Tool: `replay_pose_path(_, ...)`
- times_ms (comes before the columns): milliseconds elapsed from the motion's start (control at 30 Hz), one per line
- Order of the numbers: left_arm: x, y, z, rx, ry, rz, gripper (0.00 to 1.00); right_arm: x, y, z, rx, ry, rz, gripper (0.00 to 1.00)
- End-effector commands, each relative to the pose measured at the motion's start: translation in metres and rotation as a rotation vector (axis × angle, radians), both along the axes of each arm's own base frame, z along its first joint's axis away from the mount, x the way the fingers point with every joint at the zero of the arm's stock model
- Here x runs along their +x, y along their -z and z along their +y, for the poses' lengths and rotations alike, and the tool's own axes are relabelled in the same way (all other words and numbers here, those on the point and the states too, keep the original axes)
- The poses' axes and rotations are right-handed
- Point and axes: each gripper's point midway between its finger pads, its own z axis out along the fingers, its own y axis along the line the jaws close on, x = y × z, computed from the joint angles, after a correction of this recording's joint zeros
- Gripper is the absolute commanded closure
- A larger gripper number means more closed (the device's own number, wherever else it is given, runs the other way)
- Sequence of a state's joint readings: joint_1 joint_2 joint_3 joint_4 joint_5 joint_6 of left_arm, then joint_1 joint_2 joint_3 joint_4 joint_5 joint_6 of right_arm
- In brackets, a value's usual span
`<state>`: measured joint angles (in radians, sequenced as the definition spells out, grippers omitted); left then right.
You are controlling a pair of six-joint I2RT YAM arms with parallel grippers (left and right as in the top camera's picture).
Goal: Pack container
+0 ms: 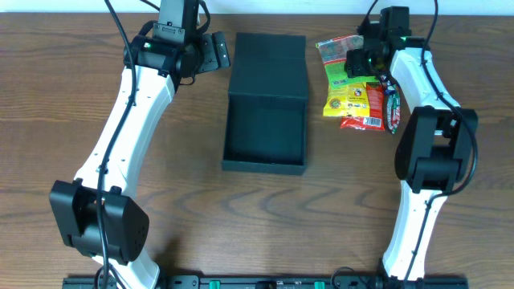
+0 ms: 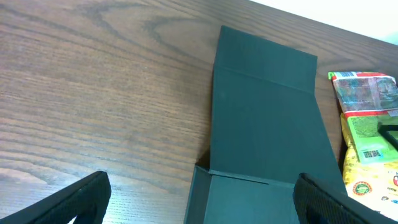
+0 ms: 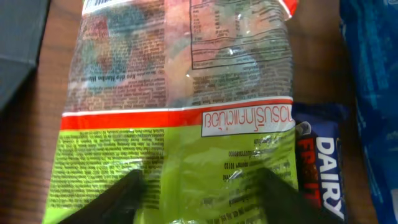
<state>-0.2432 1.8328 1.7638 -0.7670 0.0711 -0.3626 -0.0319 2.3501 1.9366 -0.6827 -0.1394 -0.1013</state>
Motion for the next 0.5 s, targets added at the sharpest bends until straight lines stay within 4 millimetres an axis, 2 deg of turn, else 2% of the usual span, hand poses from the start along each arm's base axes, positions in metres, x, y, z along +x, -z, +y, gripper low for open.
replay_pose_path(0,-0.001,0.001,0.003,0.011,-0.008,0.008,0.05,0.005,0.005,0.005,-0.008,-0.016,-0.003,0.53)
replay_pose_path(67,-0.002,0.001,0.003,0.012,-0.008,0.012,0.05,0.006,0.005,0.005,-0.009,-0.017,-0.008,0.55)
replay_pose_path(100,-0.002,0.002,0.003,0.012,-0.008,0.014,0.05,0.007,0.005,0.005,-0.009,-0.017,-0.012,0.48)
replay_pose_path(167,-0.002,0.002,0.003,0.013,-0.008,0.015,0.05,0.01,0.004,0.004,-0.01,-0.016,-0.027,0.09)
replay_pose_path(200,-0.002,0.002,0.003,0.013,-0.008,0.015,0.05,0.013,0.001,0.003,-0.017,-0.012,-0.042,0.01)
replay_pose_path(467,-0.002,0.002,0.003,0.012,-0.008,0.015,0.05,0.044,-0.024,-0.004,-0.049,0.008,-0.186,0.01)
